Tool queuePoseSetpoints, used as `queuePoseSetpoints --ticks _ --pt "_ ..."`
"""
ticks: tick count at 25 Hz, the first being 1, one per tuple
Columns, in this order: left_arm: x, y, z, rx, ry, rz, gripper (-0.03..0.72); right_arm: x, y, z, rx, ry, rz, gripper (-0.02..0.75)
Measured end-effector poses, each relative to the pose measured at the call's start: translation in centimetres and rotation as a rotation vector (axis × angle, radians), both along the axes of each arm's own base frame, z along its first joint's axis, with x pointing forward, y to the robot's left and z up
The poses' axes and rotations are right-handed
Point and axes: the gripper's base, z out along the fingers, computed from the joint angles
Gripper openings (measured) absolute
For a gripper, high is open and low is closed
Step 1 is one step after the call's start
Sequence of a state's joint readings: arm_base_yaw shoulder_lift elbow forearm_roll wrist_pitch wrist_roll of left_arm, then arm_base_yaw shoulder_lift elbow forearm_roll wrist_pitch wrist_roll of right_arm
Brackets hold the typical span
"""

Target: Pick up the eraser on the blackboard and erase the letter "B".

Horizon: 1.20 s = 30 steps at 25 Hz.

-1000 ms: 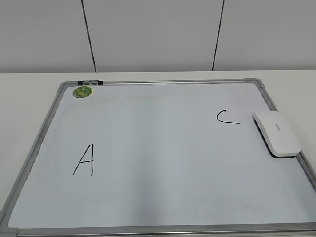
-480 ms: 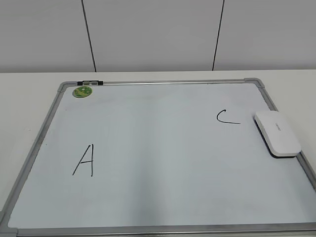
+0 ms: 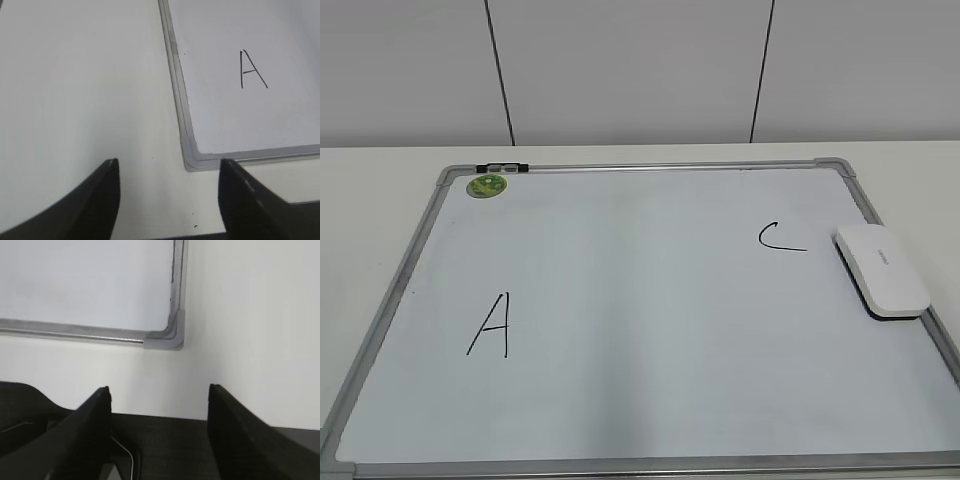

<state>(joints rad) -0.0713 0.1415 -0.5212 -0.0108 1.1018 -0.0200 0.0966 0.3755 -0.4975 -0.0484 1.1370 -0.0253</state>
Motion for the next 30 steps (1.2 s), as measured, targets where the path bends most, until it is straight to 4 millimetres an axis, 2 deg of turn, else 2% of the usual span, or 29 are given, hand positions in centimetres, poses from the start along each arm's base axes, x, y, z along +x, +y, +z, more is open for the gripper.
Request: queuePoseSetpoints --ticks 6,14,30 --pt "-1.9 0.1 0.0 -0.003 -0.121 0.090 0.454 -3.0 -0.4 0.7 0.015 -0.208 -0.035 0.449" --pt "-1.9 0.1 0.0 -0.002 -0.123 0.112 0.451 -5.5 -0.5 0.7 0.021 -0.370 -0.064 0.449" --pt "-1.9 0.1 0.0 -0.002 -0.123 0.112 0.426 -5.8 -0.5 0.7 0.022 -0.384 -0.064 0.448"
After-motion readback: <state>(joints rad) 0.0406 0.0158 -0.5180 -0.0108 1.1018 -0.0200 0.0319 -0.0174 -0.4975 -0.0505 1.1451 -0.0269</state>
